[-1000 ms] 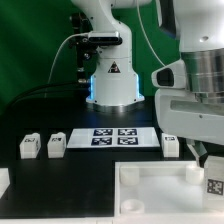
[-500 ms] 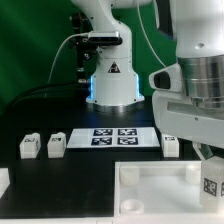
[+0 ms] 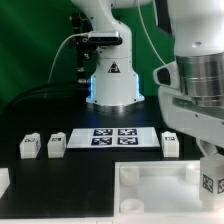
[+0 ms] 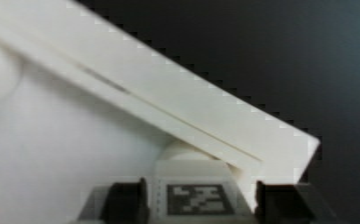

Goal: Assemble one leg

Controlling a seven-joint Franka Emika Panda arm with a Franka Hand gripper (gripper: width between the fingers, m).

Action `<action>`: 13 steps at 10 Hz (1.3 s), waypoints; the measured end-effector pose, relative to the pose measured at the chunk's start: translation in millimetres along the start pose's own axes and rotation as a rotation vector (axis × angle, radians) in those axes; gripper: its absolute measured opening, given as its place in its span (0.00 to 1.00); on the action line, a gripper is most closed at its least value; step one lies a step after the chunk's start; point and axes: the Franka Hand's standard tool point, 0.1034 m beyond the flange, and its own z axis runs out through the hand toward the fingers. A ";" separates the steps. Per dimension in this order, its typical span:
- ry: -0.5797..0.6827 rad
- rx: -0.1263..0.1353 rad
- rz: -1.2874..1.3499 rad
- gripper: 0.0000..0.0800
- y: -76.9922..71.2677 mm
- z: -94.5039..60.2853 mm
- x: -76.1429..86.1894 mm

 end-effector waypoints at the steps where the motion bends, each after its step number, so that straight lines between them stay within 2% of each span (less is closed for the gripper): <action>1: -0.027 0.029 0.162 0.37 -2.1 0.5 1.5; 3: -0.050 0.046 0.454 0.37 -5.2 1.2 -3.1; 5: -0.047 0.046 0.538 0.37 -3.3 3.6 -3.3; 7: -0.045 0.046 0.515 0.37 -2.7 3.9 -2.8; 8: -0.042 0.045 0.446 0.59 -2.3 3.9 -2.8; 9: -0.042 0.039 0.362 0.73 -1.0 4.0 -3.5; 10: -0.038 0.014 0.227 0.73 2.7 3.2 -2.9; 11: -0.021 0.000 0.074 0.80 3.7 1.8 -1.0; 13: -0.011 0.001 -0.104 0.81 4.5 2.5 -0.5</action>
Offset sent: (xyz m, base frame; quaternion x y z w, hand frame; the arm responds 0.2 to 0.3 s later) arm -0.0013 0.0063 -0.0026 0.0180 0.0174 0.1862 0.9822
